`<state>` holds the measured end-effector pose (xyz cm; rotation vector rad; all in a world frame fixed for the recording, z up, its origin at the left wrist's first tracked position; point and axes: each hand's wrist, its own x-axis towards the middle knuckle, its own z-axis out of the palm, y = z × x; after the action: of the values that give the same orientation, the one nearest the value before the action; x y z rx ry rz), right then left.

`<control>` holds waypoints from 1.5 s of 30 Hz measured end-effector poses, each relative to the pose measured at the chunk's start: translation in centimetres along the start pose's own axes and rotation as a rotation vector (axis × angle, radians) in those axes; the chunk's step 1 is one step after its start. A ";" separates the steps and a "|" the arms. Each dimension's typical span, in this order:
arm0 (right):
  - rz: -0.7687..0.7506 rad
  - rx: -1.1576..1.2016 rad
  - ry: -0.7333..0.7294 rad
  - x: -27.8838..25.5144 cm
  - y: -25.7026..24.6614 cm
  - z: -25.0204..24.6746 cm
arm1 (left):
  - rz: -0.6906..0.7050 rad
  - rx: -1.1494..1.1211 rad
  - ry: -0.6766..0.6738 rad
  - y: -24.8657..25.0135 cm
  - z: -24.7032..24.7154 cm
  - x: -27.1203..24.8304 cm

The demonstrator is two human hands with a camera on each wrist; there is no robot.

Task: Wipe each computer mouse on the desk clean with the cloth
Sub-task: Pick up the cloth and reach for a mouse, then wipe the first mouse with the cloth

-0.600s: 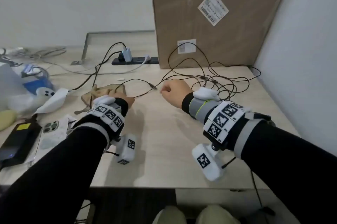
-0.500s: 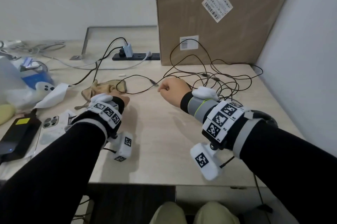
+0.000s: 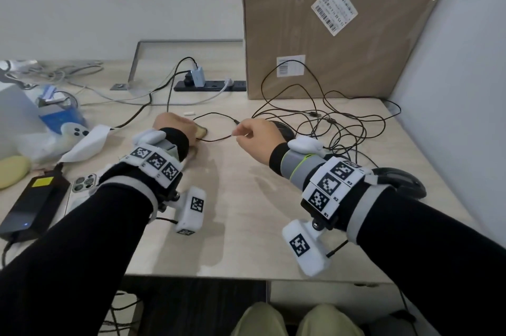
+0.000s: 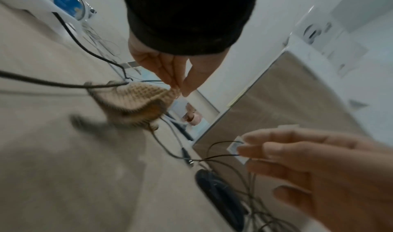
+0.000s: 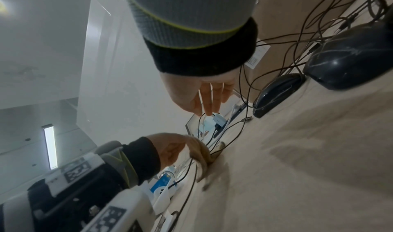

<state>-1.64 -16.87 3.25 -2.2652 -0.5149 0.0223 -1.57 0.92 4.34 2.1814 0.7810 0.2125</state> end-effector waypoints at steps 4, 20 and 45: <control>0.026 0.113 0.041 -0.7 -0.6 -0.5 | 0.202 -0.282 0.062 3.0 -1.4 -2.1; 0.202 0.380 0.167 -5.8 -0.6 -8.4 | 0.300 -0.710 -0.275 7.1 -2.0 -10.1; 0.293 0.899 0.624 -15.5 8.3 -19.4 | 0.614 -0.012 -0.596 10.0 11.1 -21.5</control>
<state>-9.40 -41.32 8.27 -1.3340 0.1604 -0.2494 -9.76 -23.87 6.38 2.2379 -0.2268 -0.1312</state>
